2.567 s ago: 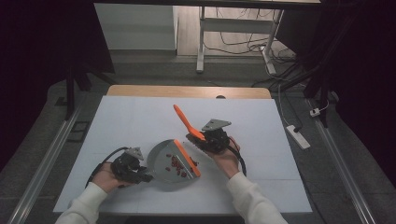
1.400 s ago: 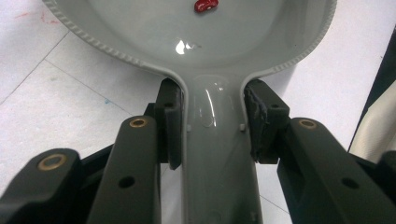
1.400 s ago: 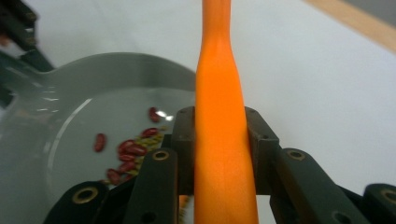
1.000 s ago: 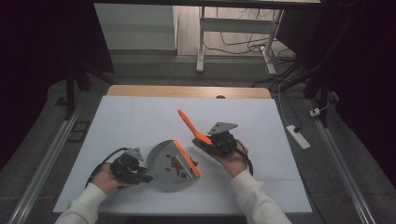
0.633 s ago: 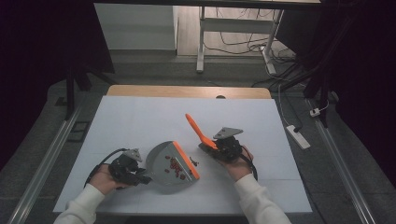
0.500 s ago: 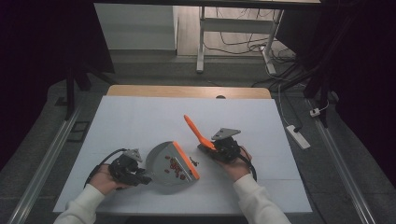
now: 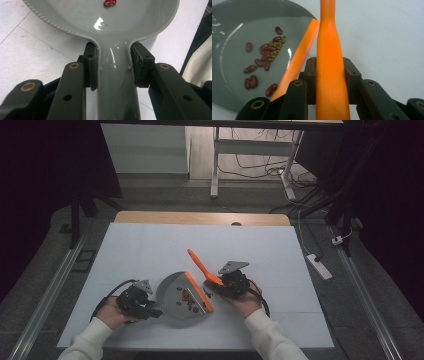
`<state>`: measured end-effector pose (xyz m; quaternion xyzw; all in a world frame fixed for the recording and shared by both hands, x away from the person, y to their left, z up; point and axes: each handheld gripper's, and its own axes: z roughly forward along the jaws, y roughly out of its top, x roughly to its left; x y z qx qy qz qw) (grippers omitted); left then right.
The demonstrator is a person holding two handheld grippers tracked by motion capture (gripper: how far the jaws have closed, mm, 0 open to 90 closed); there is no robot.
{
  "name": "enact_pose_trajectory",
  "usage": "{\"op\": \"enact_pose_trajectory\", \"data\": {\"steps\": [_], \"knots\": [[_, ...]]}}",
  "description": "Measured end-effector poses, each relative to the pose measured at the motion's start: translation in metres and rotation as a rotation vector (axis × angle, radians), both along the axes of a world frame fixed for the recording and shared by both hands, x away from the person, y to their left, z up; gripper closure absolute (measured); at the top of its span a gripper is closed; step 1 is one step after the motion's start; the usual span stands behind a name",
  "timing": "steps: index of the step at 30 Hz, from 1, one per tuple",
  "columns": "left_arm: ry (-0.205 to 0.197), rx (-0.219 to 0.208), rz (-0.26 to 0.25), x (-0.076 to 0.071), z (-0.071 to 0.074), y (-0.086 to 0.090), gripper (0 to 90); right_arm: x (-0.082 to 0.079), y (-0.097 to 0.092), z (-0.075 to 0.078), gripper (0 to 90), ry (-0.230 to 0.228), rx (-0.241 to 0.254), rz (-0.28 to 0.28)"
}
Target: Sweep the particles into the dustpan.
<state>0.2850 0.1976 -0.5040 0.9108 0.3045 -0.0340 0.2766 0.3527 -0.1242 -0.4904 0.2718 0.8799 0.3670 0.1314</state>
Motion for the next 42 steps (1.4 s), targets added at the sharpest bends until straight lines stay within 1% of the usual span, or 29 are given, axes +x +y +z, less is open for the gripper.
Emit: {"op": "enact_pose_trajectory", "data": {"steps": [3, 5, 8, 10, 11, 13, 14, 16, 17, 19, 20, 21, 22, 24, 26, 27, 29, 31, 34, 36, 37, 42], "knots": [[0.000, -0.001, 0.000, 0.000, 0.000, 0.000, 61.6, -0.003, 0.004, 0.000, 69.8, -0.006, -0.001, 0.009], [0.000, -0.001, 0.001, 0.000, 0.000, -0.001, 61.6, -0.004, 0.007, -0.001, 69.8, 0.020, 0.019, 0.023], [-0.001, 0.001, 0.001, 0.000, 0.000, -0.001, 61.6, -0.007, 0.012, -0.001, 69.8, 0.021, 0.019, 0.035], [0.000, 0.002, 0.001, 0.000, 0.000, -0.001, 61.6, -0.008, 0.014, -0.001, 69.8, 0.043, 0.041, 0.041], [0.000, 0.001, 0.001, 0.000, 0.000, -0.001, 61.6, -0.009, 0.015, -0.001, 69.8, 0.046, 0.045, 0.040], [0.001, 0.002, 0.000, 0.000, -0.001, -0.001, 61.6, -0.010, 0.017, 0.000, 69.8, 0.033, 0.038, 0.047], [0.001, 0.002, -0.001, 0.000, -0.001, -0.001, 61.6, -0.011, 0.017, 0.001, 69.8, 0.033, 0.044, 0.050], [0.001, 0.007, -0.005, 0.001, -0.001, 0.000, 61.6, -0.011, 0.019, 0.002, 69.8, 0.047, 0.070, 0.067], [0.001, 0.007, -0.005, 0.001, -0.001, -0.001, 61.6, -0.012, 0.020, 0.003, 69.8, 0.051, 0.075, 0.074], [0.002, 0.006, -0.005, 0.001, -0.001, -0.001, 61.6, -0.015, 0.023, 0.004, 69.8, 0.047, 0.073, 0.093], [0.003, 0.003, 0.000, 0.000, -0.001, -0.001, 61.6, -0.016, 0.024, 0.005, 69.8, 0.044, 0.082, 0.110], [0.003, 0.003, 0.000, 0.000, -0.001, -0.001, 61.6, -0.016, 0.024, 0.007, 69.8, 0.045, 0.097, 0.131], [0.006, 0.002, -0.001, 0.000, -0.001, -0.001, 61.6, -0.016, 0.023, 0.009, 69.8, 0.046, 0.118, 0.136], [0.005, 0.001, -0.001, 0.000, -0.001, -0.001, 61.6, -0.014, 0.019, 0.014, 69.9, 0.028, 0.132, 0.116], [0.006, 0.001, -0.002, 0.000, -0.001, -0.001, 61.6, -0.010, 0.011, 0.019, 69.8, -0.006, 0.125, 0.078], [0.005, 0.001, -0.002, 0.000, -0.001, -0.001, 61.6, -0.008, 0.006, 0.020, 69.8, -0.017, 0.118, 0.055], [0.004, 0.003, 0.000, 0.000, -0.001, -0.001, 61.6, -0.004, -0.003, 0.022, 69.8, -0.019, 0.115, 0.014], [0.003, 0.003, 0.001, 0.000, -0.001, -0.001, 61.6, -0.001, -0.010, 0.022, 69.8, -0.015, 0.113, -0.009], [0.000, 0.004, 0.001, 0.000, -0.001, -0.001, 61.6, 0.000, -0.016, 0.020, 69.8, -0.026, 0.072, -0.033], [0.002, 0.002, 0.001, 0.000, -0.001, -0.001, 61.6, 0.000, -0.019, 0.016, 69.8, -0.039, 0.032, -0.039], [0.003, 0.002, 0.000, 0.000, -0.001, -0.001, 61.6, 0.000, -0.020, 0.014, 69.9, -0.042, 0.021, -0.046], [0.003, 0.009, -0.004, 0.000, -0.002, -0.001, 61.6, 0.002, -0.021, 0.011, 69.8, -0.038, 0.010, -0.054]]}}
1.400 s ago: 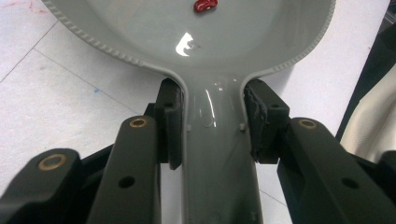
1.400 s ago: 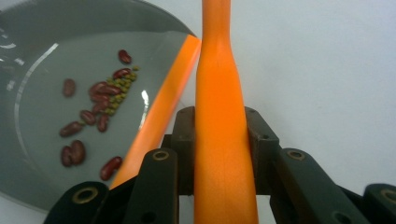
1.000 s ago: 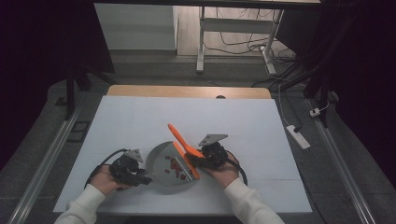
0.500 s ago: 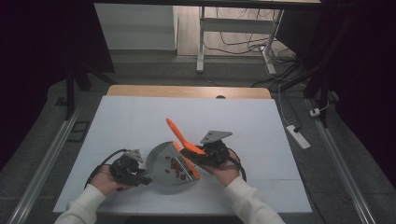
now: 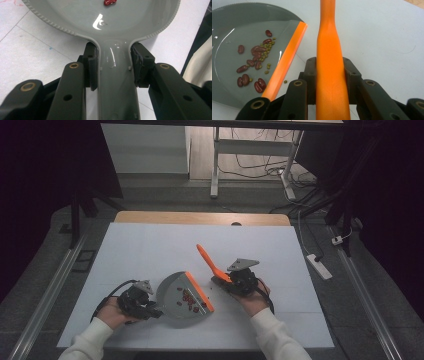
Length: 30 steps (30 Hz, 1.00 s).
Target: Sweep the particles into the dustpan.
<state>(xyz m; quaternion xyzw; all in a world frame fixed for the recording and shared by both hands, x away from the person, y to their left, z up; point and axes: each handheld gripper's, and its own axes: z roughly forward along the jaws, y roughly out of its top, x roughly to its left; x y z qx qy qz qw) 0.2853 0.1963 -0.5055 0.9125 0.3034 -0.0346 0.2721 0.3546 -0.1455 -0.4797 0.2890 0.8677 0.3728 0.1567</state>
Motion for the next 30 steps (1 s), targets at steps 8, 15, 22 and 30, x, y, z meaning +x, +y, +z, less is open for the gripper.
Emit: {"op": "enact_pose_trajectory", "data": {"steps": [8, 15, 22, 30], "knots": [[-0.007, 0.002, -0.001, -0.001, 0.002, -0.001, 61.6, 0.000, 0.004, -0.007, 69.8, 0.017, -0.027, 0.006], [-0.011, 0.001, 0.000, -0.001, 0.002, -0.001, 61.6, -0.006, 0.011, -0.009, 69.8, 0.023, -0.033, 0.031], [-0.011, 0.003, 0.001, -0.001, 0.001, -0.001, 61.6, -0.019, 0.022, -0.008, 69.9, 0.073, 0.008, 0.088], [-0.007, -0.002, 0.005, -0.001, 0.000, -0.002, 61.6, -0.031, 0.030, 0.010, 69.8, 0.031, 0.073, 0.141]]}}
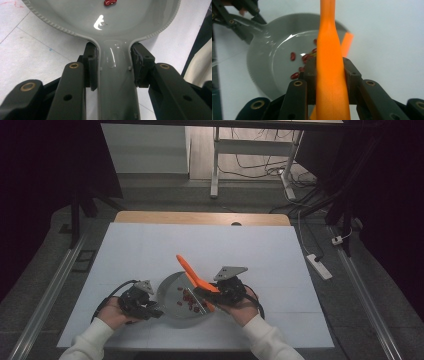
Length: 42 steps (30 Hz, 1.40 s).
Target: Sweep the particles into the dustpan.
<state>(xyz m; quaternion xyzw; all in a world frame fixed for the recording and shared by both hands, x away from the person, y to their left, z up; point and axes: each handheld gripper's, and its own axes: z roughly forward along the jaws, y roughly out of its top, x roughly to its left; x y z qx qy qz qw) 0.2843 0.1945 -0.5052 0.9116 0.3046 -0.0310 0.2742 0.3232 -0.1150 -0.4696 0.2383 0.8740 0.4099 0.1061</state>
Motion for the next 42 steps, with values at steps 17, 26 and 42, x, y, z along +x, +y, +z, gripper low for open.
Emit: {"op": "enact_pose_trajectory", "data": {"steps": [17, 26, 42], "knots": [[0.001, 0.002, 0.004, 0.000, -0.001, -0.001, 61.6, 0.005, -0.032, -0.018, 69.9, 0.013, -0.087, -0.128], [0.002, 0.005, 0.005, 0.000, -0.001, -0.002, 61.6, -0.010, -0.015, -0.015, 69.9, 0.072, -0.010, -0.038], [-0.015, -0.012, 0.010, -0.001, -0.004, -0.003, 61.6, 0.008, -0.055, -0.001, 69.8, 0.017, 0.073, -0.168]]}}
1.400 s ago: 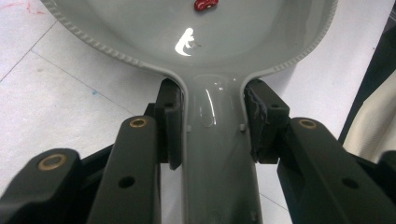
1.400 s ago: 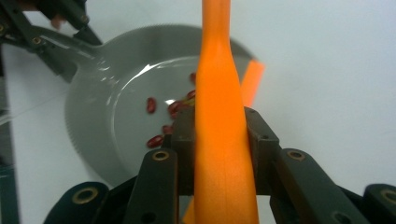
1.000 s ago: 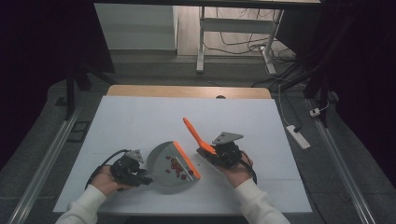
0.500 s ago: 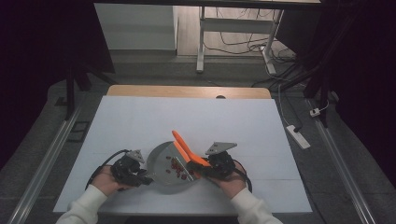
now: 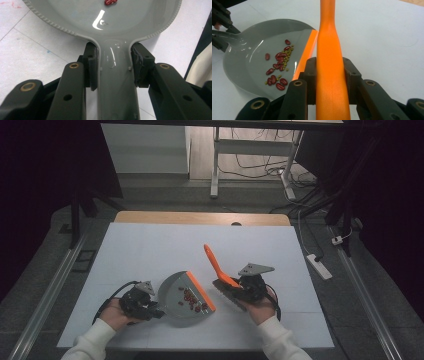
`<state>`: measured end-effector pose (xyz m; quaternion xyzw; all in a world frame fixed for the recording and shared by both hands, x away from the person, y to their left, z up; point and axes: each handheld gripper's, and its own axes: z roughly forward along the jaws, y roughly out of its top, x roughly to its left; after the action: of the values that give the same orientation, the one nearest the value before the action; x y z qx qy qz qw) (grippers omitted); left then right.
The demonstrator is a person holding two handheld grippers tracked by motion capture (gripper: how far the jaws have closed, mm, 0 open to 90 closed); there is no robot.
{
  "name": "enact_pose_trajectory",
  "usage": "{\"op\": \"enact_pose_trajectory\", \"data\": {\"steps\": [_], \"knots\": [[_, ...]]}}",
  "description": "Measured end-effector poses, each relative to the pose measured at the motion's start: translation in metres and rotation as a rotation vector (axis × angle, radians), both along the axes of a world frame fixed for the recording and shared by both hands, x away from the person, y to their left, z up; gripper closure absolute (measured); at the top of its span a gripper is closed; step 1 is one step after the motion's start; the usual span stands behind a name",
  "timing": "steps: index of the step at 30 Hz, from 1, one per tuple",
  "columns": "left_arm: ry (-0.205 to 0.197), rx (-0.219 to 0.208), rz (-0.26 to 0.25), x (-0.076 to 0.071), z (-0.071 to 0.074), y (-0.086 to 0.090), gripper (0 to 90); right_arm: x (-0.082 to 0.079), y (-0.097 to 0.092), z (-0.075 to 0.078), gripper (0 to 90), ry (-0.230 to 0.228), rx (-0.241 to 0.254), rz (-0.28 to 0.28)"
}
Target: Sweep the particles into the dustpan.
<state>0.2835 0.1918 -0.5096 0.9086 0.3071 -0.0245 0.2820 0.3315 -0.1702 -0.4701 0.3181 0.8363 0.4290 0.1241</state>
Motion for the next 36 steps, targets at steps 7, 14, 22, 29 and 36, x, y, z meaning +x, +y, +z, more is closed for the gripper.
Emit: {"op": "enact_pose_trajectory", "data": {"steps": [7, 14, 22, 29, 36], "knots": [[-0.012, -0.010, 0.000, 0.000, 0.000, 0.001, 61.6, 0.003, -0.006, 0.001, 69.8, -0.012, 0.000, -0.013], [-0.039, -0.006, 0.017, -0.001, 0.002, 0.003, 61.6, 0.005, -0.014, 0.005, 69.8, -0.019, 0.018, -0.031], [-0.055, -0.029, 0.071, 0.000, 0.003, 0.008, 61.5, 0.007, -0.020, 0.006, 69.8, -0.018, 0.019, -0.039], [-0.066, -0.071, 0.126, -0.001, 0.005, 0.013, 61.5, 0.007, -0.024, 0.007, 69.8, -0.027, 0.016, -0.037], [-0.074, -0.098, 0.197, -0.004, 0.005, 0.019, 61.5, 0.007, -0.031, 0.006, 69.8, -0.022, 0.009, -0.036]]}}
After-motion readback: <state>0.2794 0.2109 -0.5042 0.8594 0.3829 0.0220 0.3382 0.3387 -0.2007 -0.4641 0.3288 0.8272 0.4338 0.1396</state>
